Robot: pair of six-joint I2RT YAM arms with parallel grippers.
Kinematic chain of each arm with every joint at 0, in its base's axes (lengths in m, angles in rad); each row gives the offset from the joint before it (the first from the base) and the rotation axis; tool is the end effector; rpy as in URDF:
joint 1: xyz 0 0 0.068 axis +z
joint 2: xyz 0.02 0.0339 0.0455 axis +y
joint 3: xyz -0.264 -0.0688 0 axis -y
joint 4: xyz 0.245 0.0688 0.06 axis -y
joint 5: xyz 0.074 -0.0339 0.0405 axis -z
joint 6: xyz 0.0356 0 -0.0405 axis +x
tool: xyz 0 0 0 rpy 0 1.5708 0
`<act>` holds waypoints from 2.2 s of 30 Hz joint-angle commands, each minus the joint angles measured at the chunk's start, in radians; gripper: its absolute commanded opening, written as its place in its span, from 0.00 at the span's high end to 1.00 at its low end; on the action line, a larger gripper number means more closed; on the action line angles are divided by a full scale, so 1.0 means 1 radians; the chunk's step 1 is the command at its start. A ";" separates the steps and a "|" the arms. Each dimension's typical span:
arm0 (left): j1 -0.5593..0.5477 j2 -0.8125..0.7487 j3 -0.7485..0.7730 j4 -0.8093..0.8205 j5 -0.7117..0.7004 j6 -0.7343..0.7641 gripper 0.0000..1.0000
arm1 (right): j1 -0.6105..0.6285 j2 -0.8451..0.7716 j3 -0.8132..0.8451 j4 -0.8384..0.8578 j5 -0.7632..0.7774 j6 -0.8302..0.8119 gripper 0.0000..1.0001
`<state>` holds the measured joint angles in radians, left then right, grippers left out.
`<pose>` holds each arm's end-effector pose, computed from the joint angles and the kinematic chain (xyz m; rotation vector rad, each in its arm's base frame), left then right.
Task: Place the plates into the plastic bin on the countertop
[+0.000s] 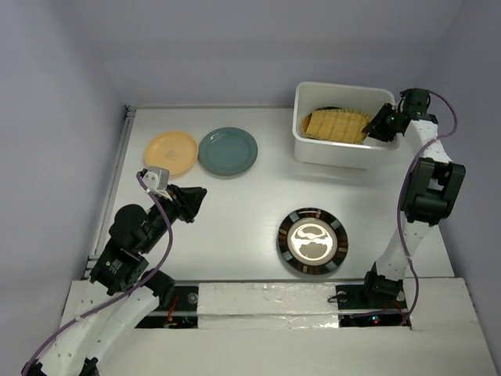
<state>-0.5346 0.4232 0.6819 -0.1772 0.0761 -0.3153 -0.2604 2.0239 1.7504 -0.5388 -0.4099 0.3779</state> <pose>0.0932 -0.0583 0.3515 0.2307 1.5170 -0.7390 0.4491 -0.1050 0.2650 0.5537 2.2973 0.5438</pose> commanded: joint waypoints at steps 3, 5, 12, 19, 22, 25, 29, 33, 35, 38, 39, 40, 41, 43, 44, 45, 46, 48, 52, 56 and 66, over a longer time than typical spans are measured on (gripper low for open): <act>0.007 -0.008 0.028 0.035 0.005 0.012 0.87 | -0.002 -0.123 -0.012 0.031 0.154 0.001 0.41; 0.007 -0.008 0.028 0.036 0.008 0.012 0.87 | -0.002 -0.199 -0.034 0.054 0.151 0.016 0.35; 0.007 -0.023 0.025 0.036 0.010 0.010 0.87 | 0.052 -0.585 -0.300 0.216 0.146 0.093 0.32; 0.007 0.021 0.007 0.064 0.057 -0.010 0.84 | 0.301 -0.918 -0.894 0.410 0.190 0.193 1.00; 0.007 0.087 0.002 0.077 0.093 -0.042 0.84 | 0.420 -0.970 -1.006 0.428 0.221 0.223 1.00; 0.007 0.166 -0.016 0.113 0.181 -0.111 0.85 | 0.460 -1.059 -1.069 0.476 0.186 0.259 1.00; -0.123 0.251 -0.134 0.255 0.176 -0.252 0.82 | 0.483 -1.159 -1.100 0.496 0.171 0.254 1.00; -0.331 0.525 -0.173 0.401 0.077 -0.343 0.72 | 0.483 -1.215 -1.140 0.528 0.119 0.257 1.00; -0.364 0.639 -0.165 0.502 0.131 -0.366 0.71 | 0.492 -1.232 -1.160 0.572 0.083 0.254 1.00; -0.377 0.790 -0.174 0.634 0.143 -0.418 0.65 | 0.492 -1.295 -1.200 0.597 0.050 0.256 1.00; -0.377 0.843 -0.173 0.651 0.139 -0.426 0.62 | 0.492 -1.313 -1.209 0.599 0.042 0.254 0.98; -0.377 0.868 -0.168 0.683 0.134 -0.435 0.58 | 0.492 -1.350 -1.215 0.596 0.033 0.247 0.98; -0.377 0.894 -0.159 0.700 0.134 -0.438 0.56 | 0.492 -1.367 -1.229 0.583 0.029 0.240 0.97; -0.377 0.972 -0.145 0.729 0.137 -0.444 0.52 | 0.492 -1.398 -1.236 0.565 0.020 0.221 0.95; -0.377 0.998 -0.136 0.740 0.142 -0.453 0.51 | 0.492 -1.422 -1.247 0.550 0.017 0.216 0.94; -0.377 1.049 -0.136 0.760 0.148 -0.461 0.50 | 0.492 -1.432 -1.253 0.545 0.011 0.211 0.93; -0.377 1.075 -0.137 0.824 0.165 -0.470 0.48 | 0.492 -1.441 -1.261 0.545 0.000 0.208 0.92; -0.377 1.165 -0.137 0.890 0.215 -0.504 0.48 | 0.492 -1.456 -1.287 0.551 -0.012 0.210 0.91; -0.386 1.299 -0.130 1.042 0.254 -0.556 0.52 | 0.492 -1.462 -1.345 0.600 -0.056 0.234 0.91; -0.395 1.381 -0.122 1.119 0.232 -0.584 0.65 | 0.492 -1.475 -1.382 0.631 -0.067 0.248 0.90; -0.303 1.086 -0.208 1.096 0.185 -0.552 1.00 | 0.492 -1.505 -1.336 0.542 0.006 0.194 0.31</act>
<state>-0.8970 1.7023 0.5026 0.9077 0.3008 -0.9306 0.2241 0.5434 0.3603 -0.0051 -0.4320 0.6056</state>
